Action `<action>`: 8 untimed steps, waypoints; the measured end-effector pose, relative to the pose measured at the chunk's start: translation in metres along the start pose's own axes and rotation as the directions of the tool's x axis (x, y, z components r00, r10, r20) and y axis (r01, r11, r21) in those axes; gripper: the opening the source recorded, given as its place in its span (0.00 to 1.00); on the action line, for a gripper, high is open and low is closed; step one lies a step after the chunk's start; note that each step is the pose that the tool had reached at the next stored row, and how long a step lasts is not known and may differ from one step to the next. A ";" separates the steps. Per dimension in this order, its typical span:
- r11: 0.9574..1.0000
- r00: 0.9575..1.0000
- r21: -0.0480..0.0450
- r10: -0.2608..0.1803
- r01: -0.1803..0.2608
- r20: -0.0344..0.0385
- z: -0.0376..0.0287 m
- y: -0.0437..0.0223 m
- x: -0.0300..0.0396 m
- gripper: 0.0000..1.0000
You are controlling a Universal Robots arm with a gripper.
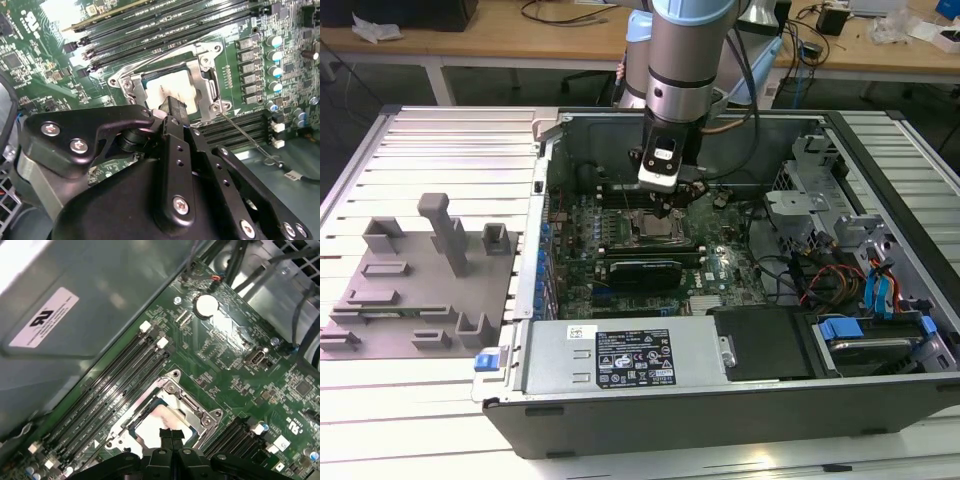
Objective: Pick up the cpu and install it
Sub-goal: 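Close the cpu cover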
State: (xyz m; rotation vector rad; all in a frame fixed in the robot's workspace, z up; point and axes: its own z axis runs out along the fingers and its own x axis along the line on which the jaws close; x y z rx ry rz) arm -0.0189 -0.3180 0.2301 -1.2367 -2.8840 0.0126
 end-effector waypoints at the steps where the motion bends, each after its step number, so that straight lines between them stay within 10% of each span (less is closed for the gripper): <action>1: 1.000 1.000 0.000 -0.014 0.014 0.000 0.0000 0.0000 0.0000 0.11; 8: 0.996 0.996 0.000 -0.091 0.091 0.001 0.0000 0.0000 0.0000 0.11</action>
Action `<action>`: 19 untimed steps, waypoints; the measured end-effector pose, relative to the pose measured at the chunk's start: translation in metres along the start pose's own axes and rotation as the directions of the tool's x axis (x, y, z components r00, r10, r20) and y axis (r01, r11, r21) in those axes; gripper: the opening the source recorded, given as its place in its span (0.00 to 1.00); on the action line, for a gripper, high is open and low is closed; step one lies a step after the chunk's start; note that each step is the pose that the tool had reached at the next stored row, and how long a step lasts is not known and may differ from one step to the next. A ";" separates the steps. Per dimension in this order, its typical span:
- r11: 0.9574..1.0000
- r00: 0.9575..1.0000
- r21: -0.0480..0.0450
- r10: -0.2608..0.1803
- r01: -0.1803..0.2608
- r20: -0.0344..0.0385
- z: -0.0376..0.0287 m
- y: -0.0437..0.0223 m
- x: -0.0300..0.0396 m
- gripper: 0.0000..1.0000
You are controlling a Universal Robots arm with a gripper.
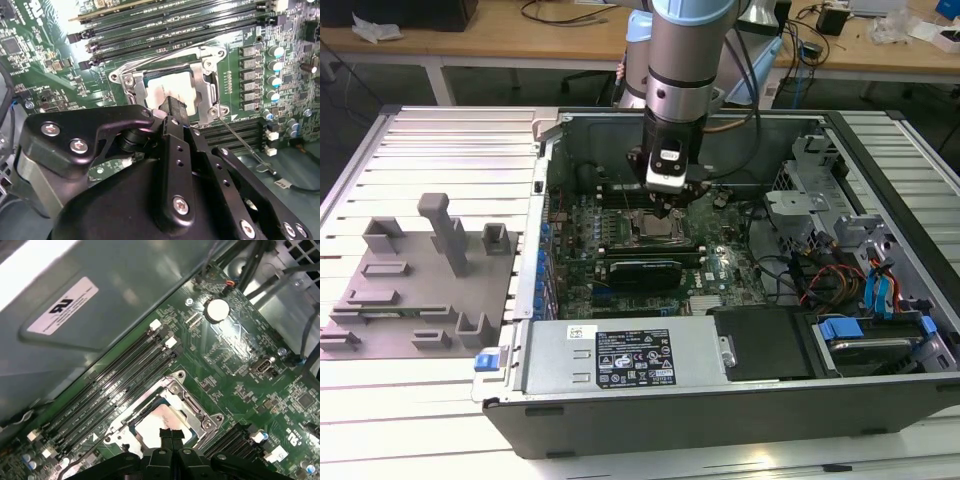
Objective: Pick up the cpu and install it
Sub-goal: 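Close the cpu cover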
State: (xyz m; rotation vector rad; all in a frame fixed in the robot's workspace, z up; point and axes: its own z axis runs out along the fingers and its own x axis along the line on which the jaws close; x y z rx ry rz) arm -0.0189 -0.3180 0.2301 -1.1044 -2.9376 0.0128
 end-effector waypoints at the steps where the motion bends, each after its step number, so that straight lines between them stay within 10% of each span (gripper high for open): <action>1: 1.000 1.000 0.000 -0.009 0.009 0.000 0.0000 0.0000 0.0000 0.11; 19: 0.982 0.982 0.000 -0.190 0.190 0.002 0.0000 0.0000 0.0000 0.11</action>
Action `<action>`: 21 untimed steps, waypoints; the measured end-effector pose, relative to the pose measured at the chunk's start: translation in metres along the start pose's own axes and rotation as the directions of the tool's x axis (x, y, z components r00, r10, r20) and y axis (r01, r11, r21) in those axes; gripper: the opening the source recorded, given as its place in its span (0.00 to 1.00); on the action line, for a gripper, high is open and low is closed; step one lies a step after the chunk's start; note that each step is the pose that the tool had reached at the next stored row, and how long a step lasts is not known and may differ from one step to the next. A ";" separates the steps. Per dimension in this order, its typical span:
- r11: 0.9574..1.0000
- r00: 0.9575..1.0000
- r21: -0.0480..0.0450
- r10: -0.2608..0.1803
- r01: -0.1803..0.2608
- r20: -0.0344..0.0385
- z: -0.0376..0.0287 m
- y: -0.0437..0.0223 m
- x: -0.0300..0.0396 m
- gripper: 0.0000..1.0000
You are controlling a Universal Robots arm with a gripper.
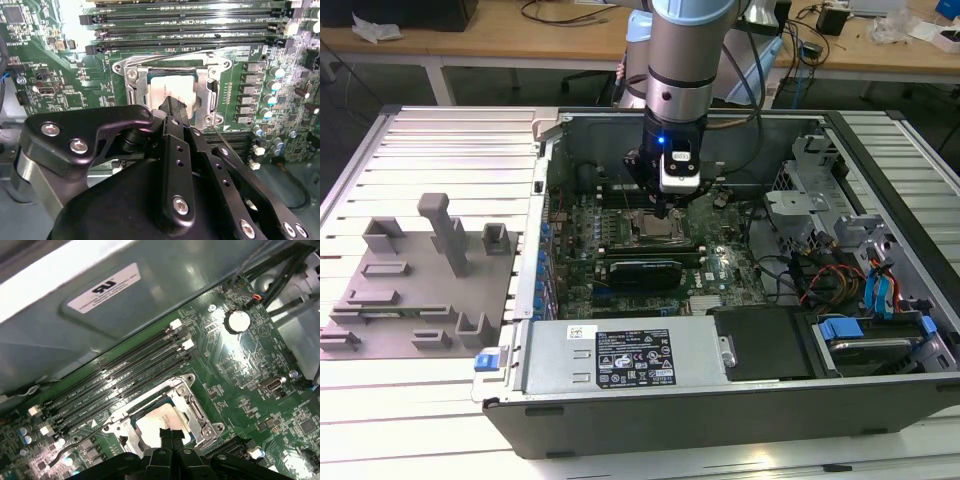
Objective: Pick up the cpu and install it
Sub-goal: 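Close the cpu cover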
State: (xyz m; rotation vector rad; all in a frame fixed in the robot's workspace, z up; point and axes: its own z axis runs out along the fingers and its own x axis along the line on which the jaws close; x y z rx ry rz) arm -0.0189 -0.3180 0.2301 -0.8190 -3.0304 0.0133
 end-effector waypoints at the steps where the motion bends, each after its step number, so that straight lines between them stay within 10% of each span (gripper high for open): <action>1: 1.000 1.000 0.000 -0.011 0.011 0.000 0.0000 0.0000 0.0000 0.11; 10: 0.990 0.990 0.000 -0.139 0.139 0.001 0.0000 0.0000 0.0000 0.11; 16: 0.968 0.968 0.001 -0.250 0.250 0.002 0.0000 0.0000 0.0000 0.11; 21: 0.938 0.938 0.001 -0.348 0.348 0.003 0.0000 0.0000 0.0000 0.11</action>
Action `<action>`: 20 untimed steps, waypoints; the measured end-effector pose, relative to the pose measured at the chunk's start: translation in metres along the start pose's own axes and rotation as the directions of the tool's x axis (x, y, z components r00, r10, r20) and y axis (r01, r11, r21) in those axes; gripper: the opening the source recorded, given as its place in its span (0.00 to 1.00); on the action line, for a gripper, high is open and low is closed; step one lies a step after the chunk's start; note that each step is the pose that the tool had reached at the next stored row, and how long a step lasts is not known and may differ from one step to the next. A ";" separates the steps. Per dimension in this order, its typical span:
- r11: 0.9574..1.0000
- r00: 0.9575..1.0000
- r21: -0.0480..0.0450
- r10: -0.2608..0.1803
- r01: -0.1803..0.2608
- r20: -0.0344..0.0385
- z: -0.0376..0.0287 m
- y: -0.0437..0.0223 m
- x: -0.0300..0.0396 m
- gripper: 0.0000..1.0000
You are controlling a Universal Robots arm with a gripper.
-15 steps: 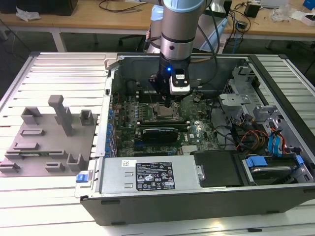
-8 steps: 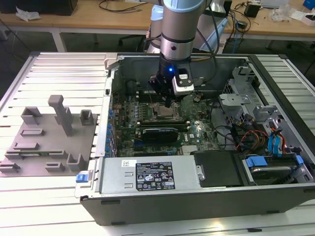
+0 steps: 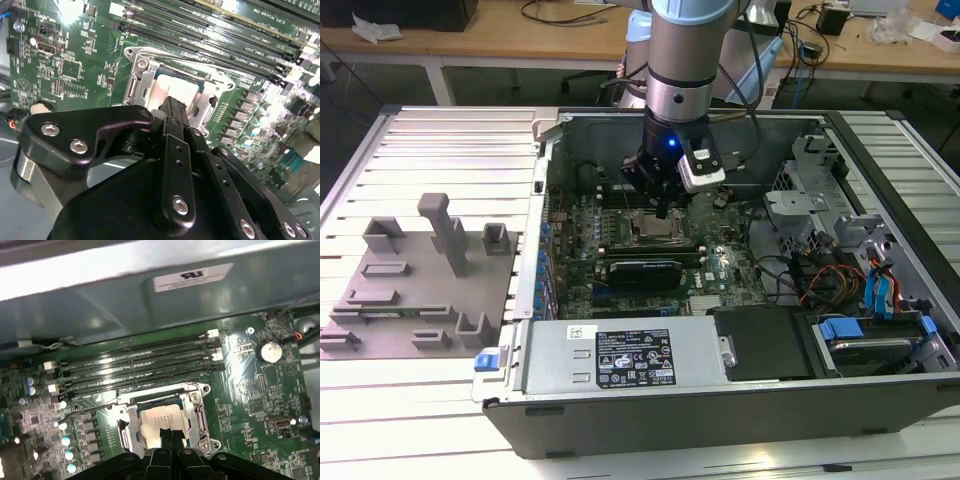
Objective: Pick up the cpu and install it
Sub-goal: 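Close the cpu cover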
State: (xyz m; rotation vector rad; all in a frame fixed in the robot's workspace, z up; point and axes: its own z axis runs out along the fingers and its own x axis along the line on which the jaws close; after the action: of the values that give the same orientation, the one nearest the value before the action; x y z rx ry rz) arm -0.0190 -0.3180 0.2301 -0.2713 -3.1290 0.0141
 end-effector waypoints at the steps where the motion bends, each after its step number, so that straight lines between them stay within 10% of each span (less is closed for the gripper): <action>1: 1.000 1.000 0.000 -0.013 0.013 0.000 0.0000 0.0000 0.0000 0.11; 5: 0.994 0.994 0.000 -0.113 0.113 0.001 0.0007 -0.0001 0.0000 0.11; 20: 0.990 0.990 0.000 -0.140 0.140 0.001 0.0081 -0.0084 0.0212 0.11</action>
State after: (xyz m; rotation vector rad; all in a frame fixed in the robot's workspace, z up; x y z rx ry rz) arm -0.0413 -0.3227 0.2220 -0.0517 -3.1409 0.0144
